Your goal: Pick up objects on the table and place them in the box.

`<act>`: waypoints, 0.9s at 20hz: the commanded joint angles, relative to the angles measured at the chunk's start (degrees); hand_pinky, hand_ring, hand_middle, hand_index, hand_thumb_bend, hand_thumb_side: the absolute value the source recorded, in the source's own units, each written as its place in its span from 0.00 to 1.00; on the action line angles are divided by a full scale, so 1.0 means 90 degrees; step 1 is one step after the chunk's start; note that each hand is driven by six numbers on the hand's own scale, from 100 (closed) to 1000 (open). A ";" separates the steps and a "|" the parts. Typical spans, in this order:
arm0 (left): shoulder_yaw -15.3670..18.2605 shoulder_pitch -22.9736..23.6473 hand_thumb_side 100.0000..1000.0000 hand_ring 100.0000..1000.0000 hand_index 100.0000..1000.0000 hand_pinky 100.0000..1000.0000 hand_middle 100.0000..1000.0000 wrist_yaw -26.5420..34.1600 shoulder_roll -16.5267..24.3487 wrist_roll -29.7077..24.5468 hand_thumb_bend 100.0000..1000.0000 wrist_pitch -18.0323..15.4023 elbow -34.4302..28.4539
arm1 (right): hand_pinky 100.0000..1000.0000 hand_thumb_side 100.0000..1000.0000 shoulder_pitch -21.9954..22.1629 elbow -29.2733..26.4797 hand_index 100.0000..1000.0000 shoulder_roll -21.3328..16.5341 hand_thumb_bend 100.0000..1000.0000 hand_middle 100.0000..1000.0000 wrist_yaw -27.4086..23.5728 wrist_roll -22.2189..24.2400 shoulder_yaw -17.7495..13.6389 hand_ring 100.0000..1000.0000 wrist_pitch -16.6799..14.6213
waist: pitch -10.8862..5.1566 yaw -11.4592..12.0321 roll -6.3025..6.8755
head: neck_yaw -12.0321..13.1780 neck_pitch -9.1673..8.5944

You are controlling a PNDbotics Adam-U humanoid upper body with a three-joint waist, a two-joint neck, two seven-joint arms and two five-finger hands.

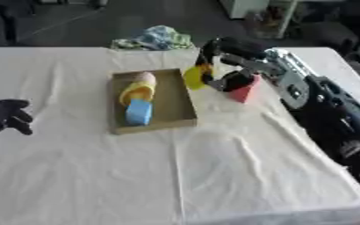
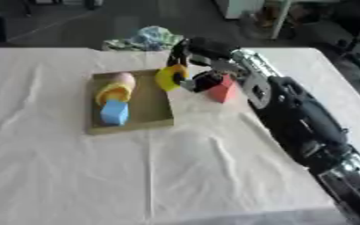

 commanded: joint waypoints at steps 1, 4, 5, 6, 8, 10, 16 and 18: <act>0.0034 -0.0085 0.91 0.50 0.78 0.69 0.53 0.0042 0.0037 -0.0015 0.00 -0.0004 -0.0154 | 0.66 0.00 -0.0181 0.0665 0.59 0.0361 0.00 0.50 0.0705 -0.0274 -0.0588 0.50 0.0260 | -0.0008 0.0018 0.0125 | -0.0091 0.0024; 0.0028 -0.0093 0.91 0.50 0.78 0.69 0.53 0.0051 0.0023 -0.0016 0.00 0.0000 -0.0154 | 0.66 0.00 -0.0217 0.1105 0.67 0.0671 0.00 0.51 0.1247 -0.0703 -0.0940 0.51 0.0501 | -0.0005 0.0037 0.0139 | -0.0141 0.0024; 0.0021 -0.0100 0.91 0.50 0.78 0.70 0.53 0.0055 0.0016 -0.0022 0.00 0.0001 -0.0154 | 0.66 0.00 -0.0230 0.1201 0.69 0.0749 0.00 0.52 0.1388 -0.0830 -0.1020 0.51 0.0549 | -0.0004 0.0044 0.0142 | -0.0152 0.0024; 0.0013 -0.0106 0.91 0.50 0.78 0.70 0.53 0.0059 0.0010 -0.0029 0.00 0.0002 -0.0153 | 0.66 0.00 -0.0245 0.1277 0.69 0.0817 0.00 0.52 0.1513 -0.0948 -0.1086 0.51 0.0588 | -0.0001 0.0051 0.0144 | -0.0159 0.0024; 0.0000 -0.0111 0.91 0.50 0.78 0.70 0.53 0.0065 0.0002 -0.0045 0.00 0.0004 -0.0149 | 0.66 0.00 -0.0275 0.1360 0.70 0.0920 0.00 0.53 0.1704 -0.1139 -0.1178 0.51 0.0636 | 0.0002 0.0062 0.0145 | -0.0176 0.0024; -0.0009 -0.0113 0.91 0.50 0.78 0.70 0.53 0.0068 -0.0005 -0.0059 0.00 0.0006 -0.0145 | 0.67 0.05 -0.0317 0.1350 0.72 0.1003 0.00 0.53 0.1819 -0.1277 -0.1214 0.52 0.0628 | 0.0004 0.0074 0.0142 | -0.0206 0.0024; -0.0025 -0.0117 0.91 0.50 0.78 0.70 0.53 0.0075 -0.0011 -0.0087 0.00 0.0007 -0.0142 | 0.71 0.47 -0.0400 0.1118 0.87 0.1126 0.00 0.64 0.2200 -0.1067 -0.0949 0.63 0.0308 | -0.0003 0.0096 0.0124 | -0.0253 0.0024; -0.0023 -0.0114 0.91 0.50 0.78 0.70 0.53 0.0075 -0.0013 -0.0088 0.00 0.0009 -0.0139 | 0.76 0.65 -0.0421 0.0992 0.96 0.1126 0.21 0.73 0.2470 -0.0790 -0.0780 0.71 0.0121 | -0.0007 0.0103 0.0118 | -0.0263 0.0024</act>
